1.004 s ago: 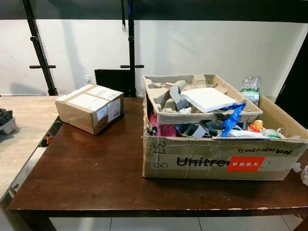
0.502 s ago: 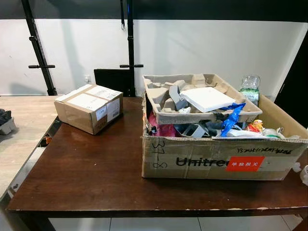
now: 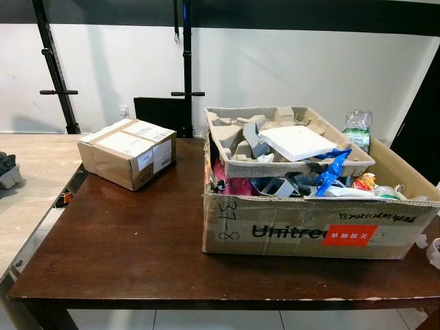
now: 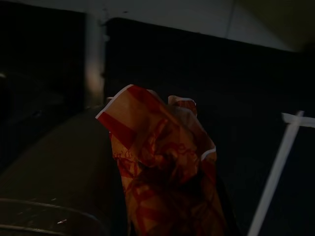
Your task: Picking trash to rubbish bin
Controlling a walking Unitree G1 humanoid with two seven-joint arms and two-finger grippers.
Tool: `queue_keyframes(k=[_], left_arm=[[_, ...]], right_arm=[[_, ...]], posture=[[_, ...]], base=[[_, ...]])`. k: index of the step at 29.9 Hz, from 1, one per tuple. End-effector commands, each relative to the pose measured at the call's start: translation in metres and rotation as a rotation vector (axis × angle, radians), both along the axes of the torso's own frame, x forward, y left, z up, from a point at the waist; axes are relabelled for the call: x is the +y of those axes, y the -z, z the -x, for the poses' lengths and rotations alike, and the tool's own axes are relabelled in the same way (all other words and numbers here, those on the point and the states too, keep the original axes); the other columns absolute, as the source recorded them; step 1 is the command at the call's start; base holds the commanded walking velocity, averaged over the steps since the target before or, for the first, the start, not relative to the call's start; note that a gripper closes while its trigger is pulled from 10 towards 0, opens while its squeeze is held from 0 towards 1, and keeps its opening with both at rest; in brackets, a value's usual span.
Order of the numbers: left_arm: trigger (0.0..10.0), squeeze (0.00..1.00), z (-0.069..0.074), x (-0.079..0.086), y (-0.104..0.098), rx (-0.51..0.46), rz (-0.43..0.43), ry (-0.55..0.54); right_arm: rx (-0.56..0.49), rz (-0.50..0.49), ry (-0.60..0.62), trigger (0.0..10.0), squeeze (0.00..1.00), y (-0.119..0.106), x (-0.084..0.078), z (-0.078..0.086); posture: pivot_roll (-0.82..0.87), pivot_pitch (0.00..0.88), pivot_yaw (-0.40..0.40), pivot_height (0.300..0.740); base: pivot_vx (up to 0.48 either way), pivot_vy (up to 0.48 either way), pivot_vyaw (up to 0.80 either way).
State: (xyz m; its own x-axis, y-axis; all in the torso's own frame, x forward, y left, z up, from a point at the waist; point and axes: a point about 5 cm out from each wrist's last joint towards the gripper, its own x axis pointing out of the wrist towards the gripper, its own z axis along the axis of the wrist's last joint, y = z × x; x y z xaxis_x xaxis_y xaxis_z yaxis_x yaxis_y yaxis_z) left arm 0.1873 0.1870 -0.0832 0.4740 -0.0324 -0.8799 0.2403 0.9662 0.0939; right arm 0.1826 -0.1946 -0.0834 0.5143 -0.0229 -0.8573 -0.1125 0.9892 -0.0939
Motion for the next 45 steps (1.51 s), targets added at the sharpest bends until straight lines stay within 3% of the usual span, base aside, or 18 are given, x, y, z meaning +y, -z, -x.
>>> queue_keyframes(k=[1, 17, 24, 45], left_arm=[[10.0, 0.00, 0.011, 0.002, 0.005, 0.041, -0.019, 0.015], [10.0, 0.00, -0.001, -0.010, 0.001, 0.001, 0.008, 0.019], [10.0, 0.00, 0.002, 0.003, 0.001, 0.002, 0.018, -0.053], [10.0, 0.00, 0.005, 0.008, 0.001, 0.005, 0.031, -0.077]], right_arm=[[0.027, 0.027, 0.013, 10.0, 0.00, 0.003, -0.002, 0.005], [0.004, 0.049, 0.112, 10.0, 0.00, 0.003, -0.013, 0.011], [0.002, 0.049, 0.097, 10.0, 0.00, 0.003, -0.014, 0.010], [0.007, 0.044, 0.063, 10.0, 0.00, 0.003, -0.010, 0.008]], posture=[[-0.06, 0.135, -0.041, 0.740], [-0.11, 0.126, 0.022, 0.740], [-0.11, 0.134, 0.002, 0.740], [-0.09, 0.142, -0.013, 0.740]], base=[[0.000, 0.000, 0.00], [0.000, 0.000, 0.00], [0.000, 0.000, 0.00], [-0.034, 0.000, 0.00]])
